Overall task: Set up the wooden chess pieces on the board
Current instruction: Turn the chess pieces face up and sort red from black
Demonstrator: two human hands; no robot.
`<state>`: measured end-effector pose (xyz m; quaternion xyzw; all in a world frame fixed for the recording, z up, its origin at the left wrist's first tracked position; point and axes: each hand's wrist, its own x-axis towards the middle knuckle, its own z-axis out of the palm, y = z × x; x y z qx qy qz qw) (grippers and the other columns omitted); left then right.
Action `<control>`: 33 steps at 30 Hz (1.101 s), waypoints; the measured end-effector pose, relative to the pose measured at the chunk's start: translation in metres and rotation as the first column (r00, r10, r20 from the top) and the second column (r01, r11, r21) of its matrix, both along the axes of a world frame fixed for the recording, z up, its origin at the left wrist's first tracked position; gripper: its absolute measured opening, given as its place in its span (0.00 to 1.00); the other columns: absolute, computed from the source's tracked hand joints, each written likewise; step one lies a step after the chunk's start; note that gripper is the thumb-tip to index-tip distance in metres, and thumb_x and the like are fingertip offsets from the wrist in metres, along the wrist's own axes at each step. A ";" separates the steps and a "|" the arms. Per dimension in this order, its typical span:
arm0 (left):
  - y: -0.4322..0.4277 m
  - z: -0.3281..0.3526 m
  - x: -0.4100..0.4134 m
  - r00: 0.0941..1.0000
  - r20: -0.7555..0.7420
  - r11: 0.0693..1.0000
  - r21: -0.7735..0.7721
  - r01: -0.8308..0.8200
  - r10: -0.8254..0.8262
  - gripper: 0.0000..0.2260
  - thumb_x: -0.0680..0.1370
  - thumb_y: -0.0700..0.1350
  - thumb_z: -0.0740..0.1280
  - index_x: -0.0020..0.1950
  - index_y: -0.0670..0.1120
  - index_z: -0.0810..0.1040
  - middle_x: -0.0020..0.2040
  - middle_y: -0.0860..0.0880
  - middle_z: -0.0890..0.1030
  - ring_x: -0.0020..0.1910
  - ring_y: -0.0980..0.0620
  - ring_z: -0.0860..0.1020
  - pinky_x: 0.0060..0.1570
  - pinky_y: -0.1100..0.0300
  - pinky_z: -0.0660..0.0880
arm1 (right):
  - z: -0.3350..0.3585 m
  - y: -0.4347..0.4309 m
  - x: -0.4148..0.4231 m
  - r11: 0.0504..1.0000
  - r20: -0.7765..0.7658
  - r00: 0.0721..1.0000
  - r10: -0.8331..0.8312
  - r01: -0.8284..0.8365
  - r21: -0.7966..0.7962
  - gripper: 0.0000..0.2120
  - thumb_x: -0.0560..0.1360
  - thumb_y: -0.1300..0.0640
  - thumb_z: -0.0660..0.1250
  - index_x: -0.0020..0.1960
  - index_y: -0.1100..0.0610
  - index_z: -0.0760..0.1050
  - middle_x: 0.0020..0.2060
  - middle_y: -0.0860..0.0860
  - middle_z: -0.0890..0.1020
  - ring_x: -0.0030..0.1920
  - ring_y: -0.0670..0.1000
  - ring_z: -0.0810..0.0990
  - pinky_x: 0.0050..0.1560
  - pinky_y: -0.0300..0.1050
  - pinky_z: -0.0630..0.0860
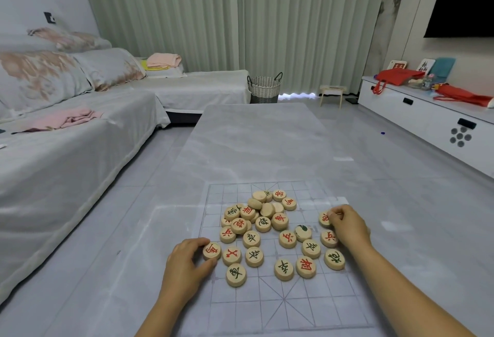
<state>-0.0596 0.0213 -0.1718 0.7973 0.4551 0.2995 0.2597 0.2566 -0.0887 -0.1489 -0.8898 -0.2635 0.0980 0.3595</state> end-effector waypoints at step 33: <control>0.033 0.057 0.100 0.991 -0.112 0.997 0.039 0.072 -0.068 0.16 0.76 0.49 0.65 0.63 0.49 0.73 0.62 0.50 0.74 0.63 0.50 0.69 0.62 0.56 0.65 | 0.010 0.081 -0.075 0.926 0.288 0.885 0.366 -0.377 -0.018 0.04 0.74 0.52 0.63 0.48 0.50 0.71 0.50 0.48 0.76 0.53 0.52 0.72 0.54 0.47 0.65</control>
